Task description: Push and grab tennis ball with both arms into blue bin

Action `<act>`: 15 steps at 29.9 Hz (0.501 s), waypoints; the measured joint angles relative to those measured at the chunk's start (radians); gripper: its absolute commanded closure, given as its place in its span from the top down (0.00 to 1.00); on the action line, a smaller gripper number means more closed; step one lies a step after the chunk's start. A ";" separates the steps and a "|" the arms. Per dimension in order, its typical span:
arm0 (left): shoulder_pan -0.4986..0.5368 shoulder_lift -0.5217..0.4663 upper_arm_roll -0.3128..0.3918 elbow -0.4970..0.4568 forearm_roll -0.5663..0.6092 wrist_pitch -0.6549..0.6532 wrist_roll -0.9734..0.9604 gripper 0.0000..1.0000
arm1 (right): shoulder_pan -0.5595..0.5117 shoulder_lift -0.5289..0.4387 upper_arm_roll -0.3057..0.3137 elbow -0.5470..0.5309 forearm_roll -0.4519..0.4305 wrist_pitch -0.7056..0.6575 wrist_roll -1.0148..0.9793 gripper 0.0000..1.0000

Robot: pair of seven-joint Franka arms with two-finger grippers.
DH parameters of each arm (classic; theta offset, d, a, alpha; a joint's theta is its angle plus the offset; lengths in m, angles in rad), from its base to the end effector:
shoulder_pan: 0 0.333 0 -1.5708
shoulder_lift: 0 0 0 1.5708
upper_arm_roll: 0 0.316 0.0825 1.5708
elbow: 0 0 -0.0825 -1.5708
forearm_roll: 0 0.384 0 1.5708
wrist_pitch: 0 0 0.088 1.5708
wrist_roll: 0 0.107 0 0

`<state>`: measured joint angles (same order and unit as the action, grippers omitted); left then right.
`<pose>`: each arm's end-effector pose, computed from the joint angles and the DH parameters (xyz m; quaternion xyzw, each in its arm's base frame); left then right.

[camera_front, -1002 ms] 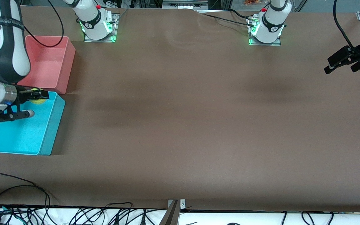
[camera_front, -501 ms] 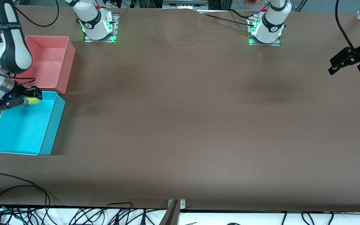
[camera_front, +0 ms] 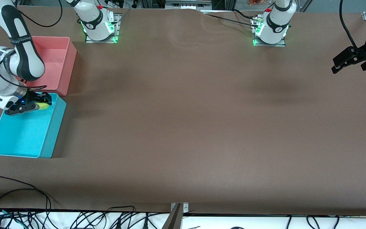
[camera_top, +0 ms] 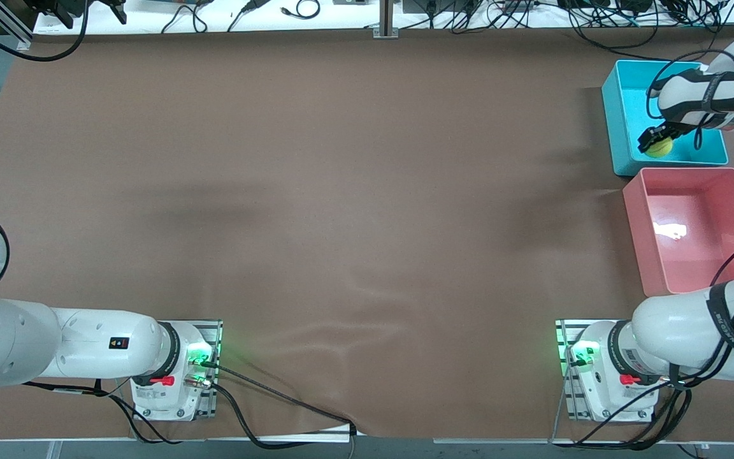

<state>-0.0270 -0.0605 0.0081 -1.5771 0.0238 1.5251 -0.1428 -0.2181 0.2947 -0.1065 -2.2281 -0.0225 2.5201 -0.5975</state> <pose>0.5311 -0.0072 0.6504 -0.9980 -0.0625 -0.0052 0.0113 0.5198 -0.1751 0.2401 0.9888 0.1473 -0.0104 0.0194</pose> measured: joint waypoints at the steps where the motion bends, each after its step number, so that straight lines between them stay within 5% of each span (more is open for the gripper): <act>1: 0.000 0.000 0.000 0.000 0.000 0.000 0.000 1.00 | 0.000 0.010 0.000 0.000 0.004 0.006 -0.001 0.25; 3: 0.000 0.000 0.000 0.000 0.000 0.000 0.000 1.00 | -0.001 0.027 -0.001 0.000 0.013 0.015 -0.002 0.41; 6: 0.000 0.000 0.000 0.000 0.000 -0.001 0.000 1.00 | -0.002 0.045 -0.002 0.000 0.023 0.023 -0.003 1.00; 15: 0.000 0.000 0.000 0.000 0.000 -0.001 0.000 1.00 | -0.002 0.047 -0.005 0.014 0.027 0.023 -0.003 1.00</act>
<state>-0.0271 -0.0601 0.0081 -1.5771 0.0238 1.5241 -0.1428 -0.2206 0.3420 -0.1117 -2.2141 0.0045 2.5430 -0.6007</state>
